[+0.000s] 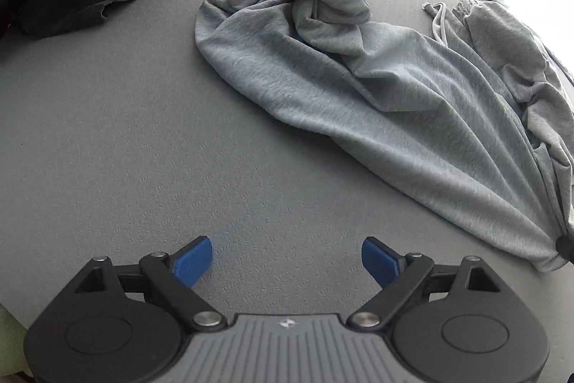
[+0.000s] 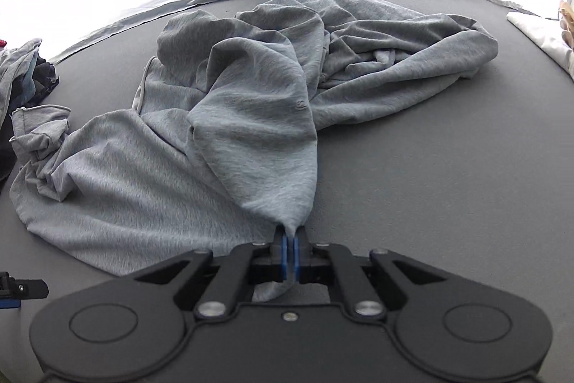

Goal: Fold clothes

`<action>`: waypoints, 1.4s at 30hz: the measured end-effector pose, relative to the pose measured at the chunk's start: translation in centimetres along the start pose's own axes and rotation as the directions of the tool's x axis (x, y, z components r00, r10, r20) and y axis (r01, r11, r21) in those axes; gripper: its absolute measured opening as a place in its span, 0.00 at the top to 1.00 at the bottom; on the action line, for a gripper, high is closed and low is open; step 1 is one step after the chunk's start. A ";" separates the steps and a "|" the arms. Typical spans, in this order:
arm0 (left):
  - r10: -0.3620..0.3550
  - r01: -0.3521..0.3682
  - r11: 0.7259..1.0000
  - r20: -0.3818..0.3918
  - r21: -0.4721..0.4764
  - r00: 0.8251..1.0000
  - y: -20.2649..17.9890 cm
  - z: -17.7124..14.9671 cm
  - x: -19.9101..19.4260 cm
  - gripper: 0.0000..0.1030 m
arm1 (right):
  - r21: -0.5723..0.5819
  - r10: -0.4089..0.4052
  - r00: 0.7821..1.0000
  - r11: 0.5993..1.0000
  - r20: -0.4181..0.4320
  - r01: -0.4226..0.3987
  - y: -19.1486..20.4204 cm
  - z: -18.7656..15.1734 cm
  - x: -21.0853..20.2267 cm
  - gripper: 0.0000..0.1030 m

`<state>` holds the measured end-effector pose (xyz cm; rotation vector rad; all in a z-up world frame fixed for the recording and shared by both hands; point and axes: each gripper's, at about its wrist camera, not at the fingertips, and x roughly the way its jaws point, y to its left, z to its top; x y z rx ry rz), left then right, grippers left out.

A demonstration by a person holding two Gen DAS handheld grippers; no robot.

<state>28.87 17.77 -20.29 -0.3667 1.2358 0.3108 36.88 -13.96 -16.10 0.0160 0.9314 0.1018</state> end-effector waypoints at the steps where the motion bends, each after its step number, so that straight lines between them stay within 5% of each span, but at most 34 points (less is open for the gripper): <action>1: 0.016 -0.016 1.000 -0.006 0.004 1.000 -0.3 -0.1 0.1 0.06 | -0.015 -0.046 0.998 0.999 0.049 0.047 -0.8 0.3 -0.8 0.97; 3: 0.043 -0.043 0.999 -0.009 0.009 0.999 -0.8 -0.4 0.4 0.03 | -0.022 -0.156 0.977 0.987 0.147 0.161 -2.7 1.2 -2.3 0.97; 7: 0.104 -0.105 0.994 0.014 0.033 0.994 -2.2 -1.0 0.8 0.00 | 0.053 -0.430 0.845 0.898 0.318 0.437 -8.2 3.5 -5.1 0.96; 9: 0.114 -0.114 0.993 0.026 0.008 0.993 -2.3 -1.3 0.7 0.00 | 0.087 -0.483 0.817 0.872 0.315 0.482 -10.4 4.4 -5.6 0.91; 12: 0.118 -0.118 0.993 0.053 -0.008 0.992 -2.4 -1.7 0.6 0.00 | 0.124 -0.462 0.847 0.887 0.264 0.445 -12.2 4.4 -5.4 0.68; 15: 0.124 -0.124 0.992 0.087 -0.013 0.988 -2.7 -2.4 0.4 0.00 | 0.150 -0.358 0.916 0.930 0.182 0.334 -11.7 2.7 -4.2 0.63; 19: 0.125 -0.124 0.992 0.117 -0.017 0.985 -2.9 -2.9 0.3 0.00 | 0.122 -0.110 0.993 0.987 0.042 0.104 -8.9 0.5 -1.5 0.59; 23: 0.124 -0.123 0.992 0.126 -0.013 0.984 -3.1 -3.1 0.3 0.00 | -0.105 0.034 0.999 0.994 -0.026 -0.037 -3.0 -0.7 0.2 0.47; 28: 0.117 -0.118 0.993 0.135 0.000 0.984 -3.0 -3.2 0.4 0.00 | -0.353 0.160 0.987 0.922 -0.027 -0.159 3.6 -2.1 0.7 0.38; 34: 0.094 -0.101 0.994 0.145 0.042 0.985 -2.8 -3.4 0.4 0.00 | -0.480 0.180 0.983 0.859 -0.042 -0.177 8.4 -2.9 2.3 0.37; 37: 0.077 -0.088 0.993 0.147 0.076 0.986 -2.7 -3.6 0.3 0.00 | -0.473 0.159 0.986 0.866 -0.044 -0.161 8.7 -3.0 3.0 0.55; 39: 0.073 -0.086 0.993 0.149 0.084 0.986 -2.7 -3.5 0.3 0.00 | -0.438 0.132 0.991 0.889 -0.030 -0.132 8.1 -3.0 3.2 0.90; 40: 0.074 -0.088 0.993 0.149 0.085 0.986 -2.7 -3.5 0.3 0.00 | -0.419 0.118 0.993 0.901 -0.022 -0.116 7.6 -2.9 3.1 0.98; 42: 0.077 -0.090 0.993 0.146 0.083 0.986 -2.8 -3.4 0.3 0.00 | -0.370 0.096 0.995 0.925 0.003 -0.088 6.2 -2.8 2.7 0.98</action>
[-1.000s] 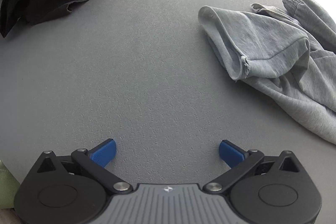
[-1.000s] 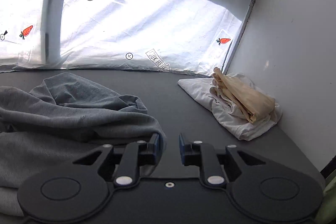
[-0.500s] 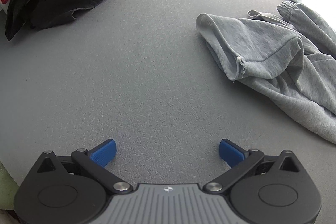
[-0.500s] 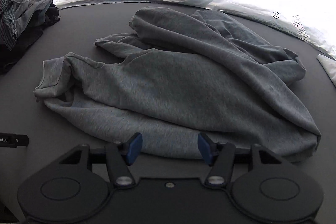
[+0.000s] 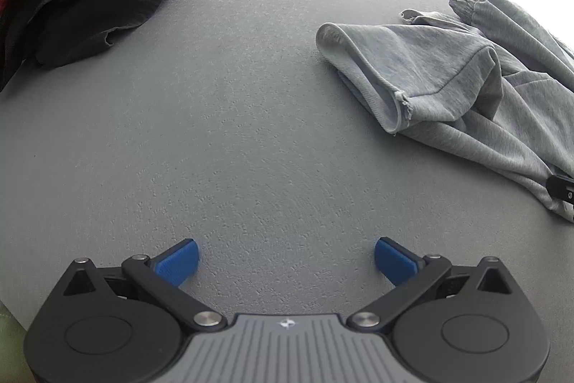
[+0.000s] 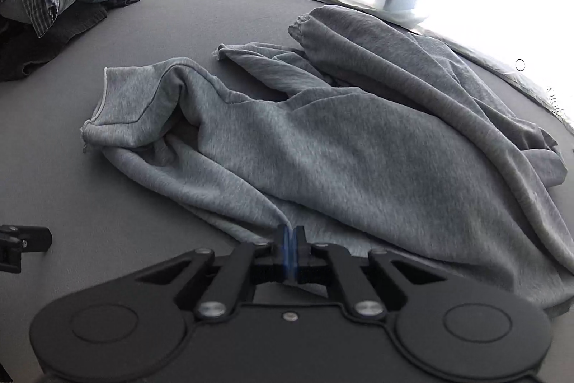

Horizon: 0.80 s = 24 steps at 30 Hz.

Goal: Fold clothes

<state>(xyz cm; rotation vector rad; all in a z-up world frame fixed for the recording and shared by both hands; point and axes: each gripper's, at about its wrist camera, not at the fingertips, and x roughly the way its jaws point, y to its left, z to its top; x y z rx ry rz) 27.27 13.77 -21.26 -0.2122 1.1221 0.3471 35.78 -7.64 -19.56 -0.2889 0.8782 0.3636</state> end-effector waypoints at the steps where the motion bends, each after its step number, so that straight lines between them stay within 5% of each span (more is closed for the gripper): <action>1: 0.001 -0.001 1.000 -0.002 -0.002 1.000 -0.1 0.0 0.0 0.00 | 0.035 -0.027 1.000 0.999 0.000 0.027 -0.9 -0.2 -0.3 1.00; 4: 0.005 -0.005 1.000 -0.004 -0.009 1.000 -0.1 0.1 0.0 0.00 | 0.160 -0.158 0.987 0.974 -0.006 0.157 -5.8 -1.5 -1.8 1.00; 6: 0.010 -0.010 1.000 0.001 -0.021 1.000 -0.1 0.0 0.0 0.00 | 0.276 -0.291 0.956 0.916 -0.046 0.292 -10.6 -3.1 -3.1 1.00; 8: 0.016 -0.016 0.999 0.008 -0.033 1.000 -0.2 0.0 0.0 0.00 | 0.408 -0.338 0.934 0.841 -0.119 0.356 -15.3 -4.8 -4.0 1.00; 10: 0.022 -0.022 0.999 0.016 -0.042 1.000 -0.2 -0.1 -0.1 0.00 | 0.463 -0.307 0.942 0.821 -0.135 0.334 -17.3 -5.6 -4.4 0.97; 16: 0.024 -0.023 0.999 0.028 -0.041 0.999 -0.2 -0.3 -0.3 0.00 | 0.406 -0.126 0.991 0.904 -0.049 0.135 -12.5 -4.1 -3.5 0.73; 19: 0.020 -0.019 0.999 0.035 -0.034 0.999 -0.1 -0.5 -0.4 0.00 | 0.262 -0.016 1.000 0.965 -0.011 0.019 -7.6 -1.8 -2.6 0.71; 20: 0.017 -0.016 0.999 0.036 -0.028 0.999 -0.1 -0.5 -0.4 0.00 | 0.205 0.022 1.000 0.979 -0.003 -0.021 -6.0 -1.1 -2.3 0.63; 24: -0.004 0.004 1.000 0.041 0.004 0.999 0.1 -0.7 -0.5 0.00 | 0.029 0.136 0.990 0.990 -0.025 -0.135 -0.7 1.1 -0.2 0.57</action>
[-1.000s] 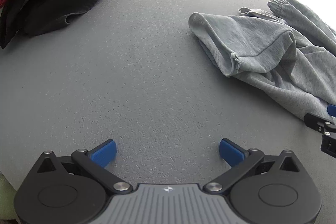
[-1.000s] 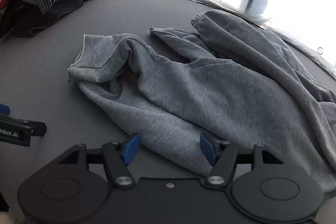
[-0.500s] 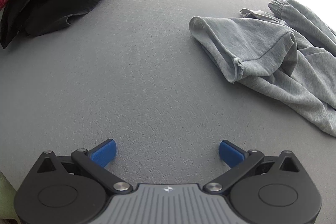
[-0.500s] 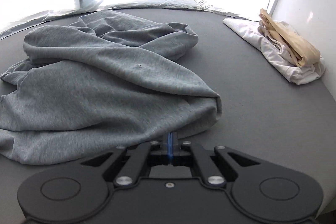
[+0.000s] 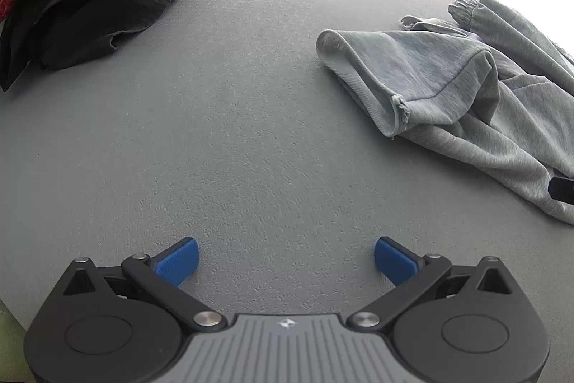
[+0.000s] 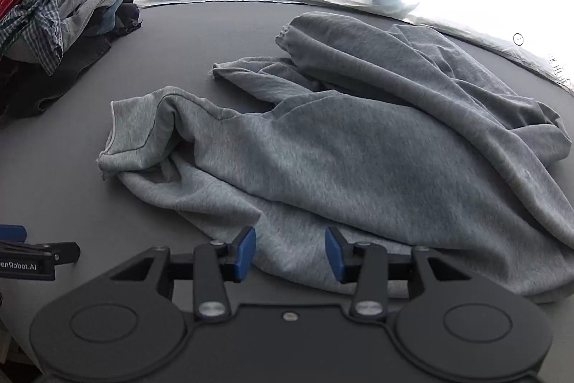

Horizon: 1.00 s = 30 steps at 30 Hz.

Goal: Fold clothes

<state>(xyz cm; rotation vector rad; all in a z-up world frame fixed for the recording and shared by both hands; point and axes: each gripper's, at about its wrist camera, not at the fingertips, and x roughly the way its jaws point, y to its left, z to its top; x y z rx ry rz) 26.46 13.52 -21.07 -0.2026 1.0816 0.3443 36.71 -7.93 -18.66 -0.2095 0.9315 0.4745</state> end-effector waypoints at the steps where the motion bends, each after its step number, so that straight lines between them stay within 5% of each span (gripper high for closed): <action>1: -0.005 0.005 1.000 0.002 0.008 1.000 0.1 -0.1 0.0 0.00 | -0.024 0.012 1.000 1.000 -0.014 -0.012 0.9 0.3 0.7 0.57; 5: -0.013 0.012 1.000 0.008 0.023 1.000 0.1 -0.1 -0.2 0.00 | -0.084 0.003 1.000 0.996 -0.022 -0.005 2.6 0.6 2.3 0.59; 8: -0.007 0.007 1.000 0.008 0.018 1.000 0.1 -0.1 -0.2 0.00 | -0.094 -0.019 1.000 0.995 -0.016 0.017 1.9 0.2 1.9 0.98; 14: 0.008 -0.008 1.000 0.006 -0.009 1.000 0.0 0.0 -0.1 0.00 | 0.042 -0.187 0.982 0.981 -0.005 0.187 -4.4 -1.9 -0.7 0.99; 18: 0.034 -0.033 0.998 0.014 -0.049 0.999 -0.2 -0.1 -0.2 0.00 | 0.140 -0.330 0.944 0.934 -0.015 0.329 -11.6 -4.9 -3.7 0.99; 22: 0.067 -0.065 0.992 0.018 -0.105 0.998 -0.6 -0.4 -0.4 0.00 | 0.188 -0.507 0.861 0.841 -0.049 0.506 -19.5 -8.0 -7.2 0.99; 30: 0.130 -0.135 0.962 -0.035 -0.236 0.991 -0.9 -0.2 -0.5 0.00 | 0.300 -0.764 0.634 0.581 -0.120 0.757 -33.4 -12.3 -13.4 0.99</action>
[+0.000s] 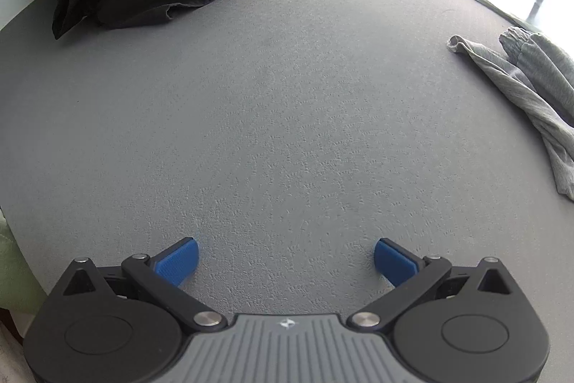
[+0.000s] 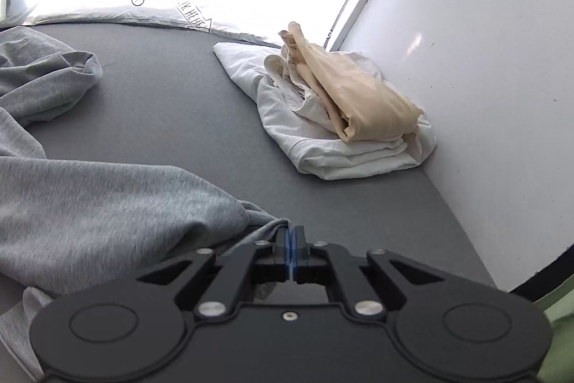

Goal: Fold clothes

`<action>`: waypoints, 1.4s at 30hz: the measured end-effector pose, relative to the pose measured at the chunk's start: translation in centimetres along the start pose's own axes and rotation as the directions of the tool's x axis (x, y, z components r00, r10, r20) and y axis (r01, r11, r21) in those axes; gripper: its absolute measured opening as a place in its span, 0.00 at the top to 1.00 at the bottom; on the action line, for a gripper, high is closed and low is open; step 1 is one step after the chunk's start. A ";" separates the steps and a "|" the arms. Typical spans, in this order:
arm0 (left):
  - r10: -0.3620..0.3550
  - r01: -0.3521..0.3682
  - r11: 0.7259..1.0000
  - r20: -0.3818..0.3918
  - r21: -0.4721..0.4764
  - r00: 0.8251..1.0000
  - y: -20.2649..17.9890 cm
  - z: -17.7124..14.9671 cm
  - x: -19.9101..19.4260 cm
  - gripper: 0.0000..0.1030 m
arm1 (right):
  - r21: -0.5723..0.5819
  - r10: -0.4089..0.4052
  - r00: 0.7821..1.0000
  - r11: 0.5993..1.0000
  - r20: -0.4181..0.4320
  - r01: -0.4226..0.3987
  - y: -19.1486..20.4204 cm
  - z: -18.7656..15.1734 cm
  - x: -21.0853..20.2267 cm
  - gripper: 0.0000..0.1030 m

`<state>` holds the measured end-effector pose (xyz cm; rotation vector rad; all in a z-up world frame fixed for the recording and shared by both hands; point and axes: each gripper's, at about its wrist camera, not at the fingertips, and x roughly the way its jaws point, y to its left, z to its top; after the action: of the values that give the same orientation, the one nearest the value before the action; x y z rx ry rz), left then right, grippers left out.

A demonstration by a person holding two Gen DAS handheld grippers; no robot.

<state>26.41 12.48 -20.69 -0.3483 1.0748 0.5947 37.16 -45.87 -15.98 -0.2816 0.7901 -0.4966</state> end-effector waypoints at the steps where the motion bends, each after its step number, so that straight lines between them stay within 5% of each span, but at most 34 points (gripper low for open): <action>1: 0.008 -0.008 1.000 -0.013 -0.018 1.000 -0.1 0.2 0.0 0.00 | 0.025 -0.034 0.999 0.999 0.014 0.033 -1.0 0.4 0.5 0.99; 5: 0.025 -0.029 0.996 -0.048 -0.082 0.999 -0.2 0.9 0.2 0.00 | 0.101 -0.137 0.988 0.986 0.077 0.129 -3.3 2.1 1.7 0.99; 10: -0.073 0.069 0.980 -0.012 -0.189 0.997 -1.2 2.4 -0.4 0.00 | 0.187 -0.192 0.974 0.968 0.118 0.168 -3.6 5.5 3.6 0.98; 15: -0.161 0.168 0.960 0.051 -0.223 0.986 -5.3 6.6 -1.0 0.00 | 0.356 -0.070 0.998 0.932 0.001 0.065 -3.2 6.9 6.3 0.64; 19: -0.263 0.274 0.941 0.080 -0.197 0.961 -9.3 10.8 -1.2 0.00 | 0.462 0.065 0.998 0.885 0.007 -0.061 -2.5 7.3 6.4 0.57; 25: -0.438 0.443 0.885 0.066 -0.146 0.897 -16.7 15.8 0.0 0.00 | 0.498 0.298 0.954 0.830 -0.019 -0.250 1.6 7.9 7.4 0.48; 33: -0.481 0.479 0.874 -0.021 -0.079 0.876 -23.8 18.6 3.9 0.01 | 0.560 0.423 0.894 0.782 -0.150 -0.276 5.7 8.0 10.5 0.41; 35: -0.462 0.457 0.885 -0.052 -0.083 0.885 -24.6 18.5 4.9 0.09 | 0.565 0.435 0.881 0.781 -0.185 -0.266 6.4 8.0 11.2 0.41; 37: -0.455 0.447 0.889 -0.081 -0.105 0.887 -25.0 18.3 5.9 0.37 | 0.532 0.418 0.887 0.805 -0.197 -0.262 7.0 8.1 11.6 0.50; 39: -0.481 0.468 0.873 -0.080 -0.137 0.873 -24.8 18.2 6.2 0.64 | 0.485 0.409 0.891 0.830 -0.196 -0.274 7.3 8.3 11.6 1.00; 40: -0.496 0.482 0.863 -0.074 -0.151 0.865 -24.7 18.2 6.2 0.75 | 0.485 0.419 0.890 0.825 -0.181 -0.290 7.2 8.5 11.5 0.99; 42: -0.511 0.499 0.852 -0.048 -0.158 0.858 -24.2 18.5 5.7 0.82 | 0.495 0.431 0.895 0.806 -0.113 -0.325 6.6 9.2 10.6 1.00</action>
<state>56.35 4.92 -17.97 -0.7614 0.9731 0.1788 52.38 -45.25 -18.96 0.3877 0.8909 -0.3214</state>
